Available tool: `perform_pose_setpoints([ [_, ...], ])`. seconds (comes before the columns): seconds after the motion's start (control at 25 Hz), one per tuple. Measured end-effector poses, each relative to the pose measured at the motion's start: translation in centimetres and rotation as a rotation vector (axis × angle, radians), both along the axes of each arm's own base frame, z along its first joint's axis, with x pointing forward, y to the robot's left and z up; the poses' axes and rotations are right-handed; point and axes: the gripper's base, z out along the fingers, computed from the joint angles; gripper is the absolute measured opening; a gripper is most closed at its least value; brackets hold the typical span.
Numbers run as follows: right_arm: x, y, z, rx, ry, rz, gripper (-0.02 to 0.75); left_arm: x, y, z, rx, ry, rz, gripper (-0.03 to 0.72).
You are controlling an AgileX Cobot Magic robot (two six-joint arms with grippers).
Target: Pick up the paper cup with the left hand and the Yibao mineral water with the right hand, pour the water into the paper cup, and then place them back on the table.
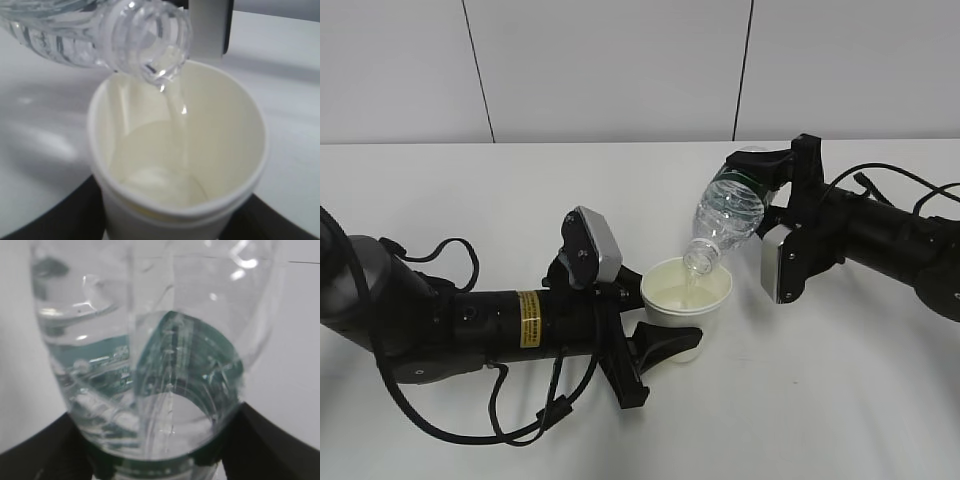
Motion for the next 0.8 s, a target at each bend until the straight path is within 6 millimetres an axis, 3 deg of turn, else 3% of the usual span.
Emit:
perform_pose_setpoints([
  [0.48,0.02,-0.02,0.01,0.014,0.009,-0.005,0.478,0.0,0.0,0.0,0.0,0.0,0.0,0.423],
  [0.8,0.04,-0.05,0.02,0.191,0.139,-0.028,0.478,0.27,0.07,0.06,-0.009,0.007,0.034,0.421],
])
